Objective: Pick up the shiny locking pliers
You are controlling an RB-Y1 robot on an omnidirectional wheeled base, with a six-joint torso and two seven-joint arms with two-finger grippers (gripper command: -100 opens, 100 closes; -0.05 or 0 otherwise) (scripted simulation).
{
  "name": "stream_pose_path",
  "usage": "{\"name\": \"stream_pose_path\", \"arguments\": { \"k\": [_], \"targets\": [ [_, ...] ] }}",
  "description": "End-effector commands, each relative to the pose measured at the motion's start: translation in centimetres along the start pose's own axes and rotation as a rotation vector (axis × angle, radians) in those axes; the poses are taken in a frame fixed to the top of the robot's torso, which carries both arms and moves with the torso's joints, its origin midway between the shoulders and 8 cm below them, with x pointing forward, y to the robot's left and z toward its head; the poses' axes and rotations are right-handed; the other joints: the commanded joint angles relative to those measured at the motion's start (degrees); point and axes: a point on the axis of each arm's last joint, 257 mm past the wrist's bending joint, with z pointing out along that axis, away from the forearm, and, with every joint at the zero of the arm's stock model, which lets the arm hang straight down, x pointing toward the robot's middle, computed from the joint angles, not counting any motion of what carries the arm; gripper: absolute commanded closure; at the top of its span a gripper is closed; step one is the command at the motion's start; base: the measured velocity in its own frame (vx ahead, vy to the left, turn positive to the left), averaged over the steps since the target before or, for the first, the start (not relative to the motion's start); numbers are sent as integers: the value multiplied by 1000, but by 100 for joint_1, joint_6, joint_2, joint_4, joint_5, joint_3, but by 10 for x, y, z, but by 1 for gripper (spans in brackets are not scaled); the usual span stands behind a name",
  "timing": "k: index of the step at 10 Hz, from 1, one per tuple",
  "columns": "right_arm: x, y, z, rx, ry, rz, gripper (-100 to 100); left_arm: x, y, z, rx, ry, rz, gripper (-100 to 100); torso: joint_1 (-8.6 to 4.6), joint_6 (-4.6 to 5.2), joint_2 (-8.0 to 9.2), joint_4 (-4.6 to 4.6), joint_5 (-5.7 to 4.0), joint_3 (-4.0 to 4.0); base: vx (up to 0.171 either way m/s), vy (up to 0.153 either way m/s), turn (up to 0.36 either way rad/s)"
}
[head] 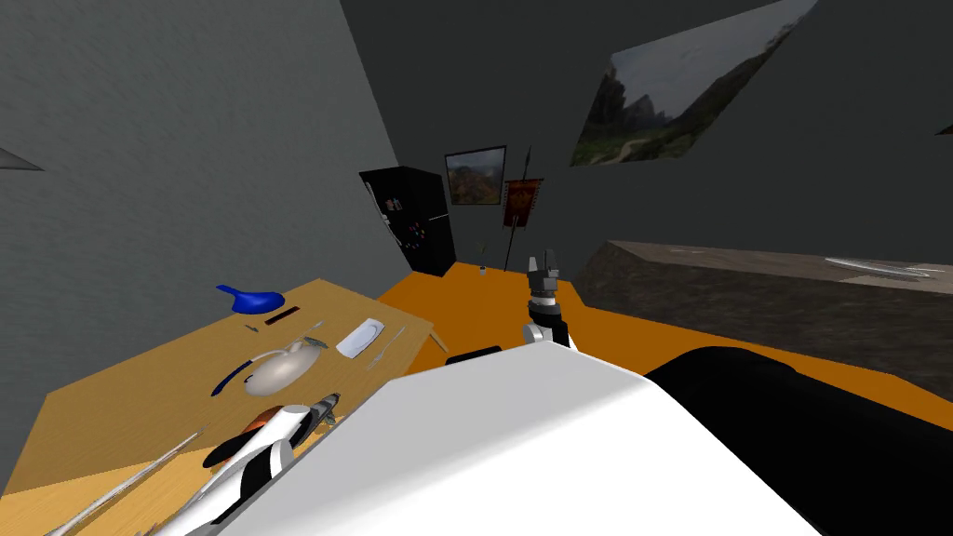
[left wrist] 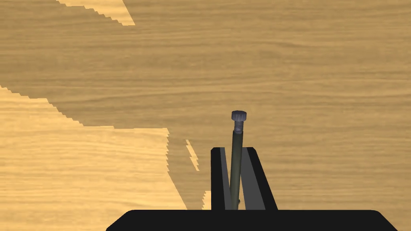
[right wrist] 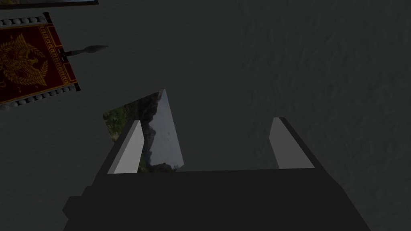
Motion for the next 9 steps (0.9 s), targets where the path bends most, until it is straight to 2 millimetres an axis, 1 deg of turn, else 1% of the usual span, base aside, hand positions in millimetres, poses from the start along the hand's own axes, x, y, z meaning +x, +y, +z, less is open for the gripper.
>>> {"name": "stream_pose_path", "arguments": {
  "k": [1,2,3,4,5,6,9],
  "targets": [
    [0,0,0,0,0,0,0,1,3,-2,-7,0,19,100,0,0,0,0,0,0,75,-16,127],
    [0,0,0,0,0,0,0,3,12,-3,-24,-1,54,100,0,10,5,3,2,4,96,-7,188],
    [0,0,0,0,0,0,0,4,12,-3,-24,0,54,100,2,5,-1,3,1,1,79,-16,148],
    [0,0,0,0,0,0,0,4,12,-3,-24,0,54,100,0,7,4,4,0,3,27,-16,11],
    [0,0,0,0,0,0,0,6,21,-4,-42,1,90,100,0,9,19,7,1,11,61,-25,253],
    [0,0,0,0,0,0,0,8,31,-6,-60,1,126,100,-4,-5,16,4,-1,9,123,-23,400],
    [0,0,0,0,0,0,0,13,61,-12,-115,5,232,100,-21,-3,-25,-5,-6,-14,169,-59,405]
  ]
}}
